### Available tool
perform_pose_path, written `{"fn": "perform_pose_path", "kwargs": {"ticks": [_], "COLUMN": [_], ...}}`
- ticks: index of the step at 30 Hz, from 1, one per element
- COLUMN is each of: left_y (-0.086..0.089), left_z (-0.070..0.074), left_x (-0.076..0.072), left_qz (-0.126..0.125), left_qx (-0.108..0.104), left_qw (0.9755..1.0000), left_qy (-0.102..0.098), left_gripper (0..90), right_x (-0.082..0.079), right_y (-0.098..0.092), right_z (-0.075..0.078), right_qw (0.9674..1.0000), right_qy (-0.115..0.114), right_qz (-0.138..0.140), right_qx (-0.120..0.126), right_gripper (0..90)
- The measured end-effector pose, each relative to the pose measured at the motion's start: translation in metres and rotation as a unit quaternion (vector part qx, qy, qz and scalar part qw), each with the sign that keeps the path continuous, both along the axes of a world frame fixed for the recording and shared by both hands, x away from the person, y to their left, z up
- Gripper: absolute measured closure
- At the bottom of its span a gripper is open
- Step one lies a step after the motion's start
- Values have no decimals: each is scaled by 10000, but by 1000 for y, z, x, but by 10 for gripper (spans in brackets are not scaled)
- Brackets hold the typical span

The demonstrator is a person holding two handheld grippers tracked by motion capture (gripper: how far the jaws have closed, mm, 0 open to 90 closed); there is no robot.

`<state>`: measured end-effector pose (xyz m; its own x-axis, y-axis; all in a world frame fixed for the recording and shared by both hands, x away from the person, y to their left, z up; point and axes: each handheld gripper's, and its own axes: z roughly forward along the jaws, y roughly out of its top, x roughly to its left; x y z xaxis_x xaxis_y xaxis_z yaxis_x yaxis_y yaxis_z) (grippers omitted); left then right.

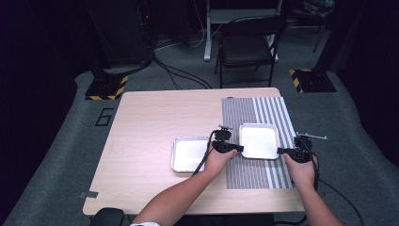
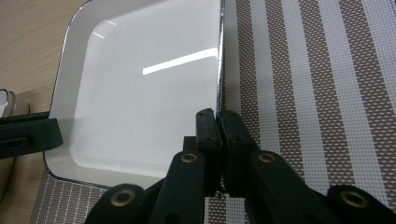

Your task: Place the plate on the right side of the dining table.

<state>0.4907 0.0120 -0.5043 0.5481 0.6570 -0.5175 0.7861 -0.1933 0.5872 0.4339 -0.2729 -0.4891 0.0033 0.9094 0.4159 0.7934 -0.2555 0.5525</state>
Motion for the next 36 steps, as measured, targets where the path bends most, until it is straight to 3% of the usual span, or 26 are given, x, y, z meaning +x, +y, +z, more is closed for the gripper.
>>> {"fn": "perform_pose_path", "kwargs": {"ticks": [17, 36], "left_y": [-4, -10], "left_z": [-8, -13], "left_x": [7, 7], "left_qz": [48, 34], "left_qx": [94, -29], "left_qw": [9999, 9999], "left_qy": [114, 162], "left_gripper": [746, 738], "right_x": [7, 12], "right_y": [-2, -7], "right_z": [-11, -17], "right_qw": [10000, 9998], "right_qy": [12, 67], "right_qz": [-24, -139], "right_qx": [-62, -138], "right_gripper": [875, 873]}}
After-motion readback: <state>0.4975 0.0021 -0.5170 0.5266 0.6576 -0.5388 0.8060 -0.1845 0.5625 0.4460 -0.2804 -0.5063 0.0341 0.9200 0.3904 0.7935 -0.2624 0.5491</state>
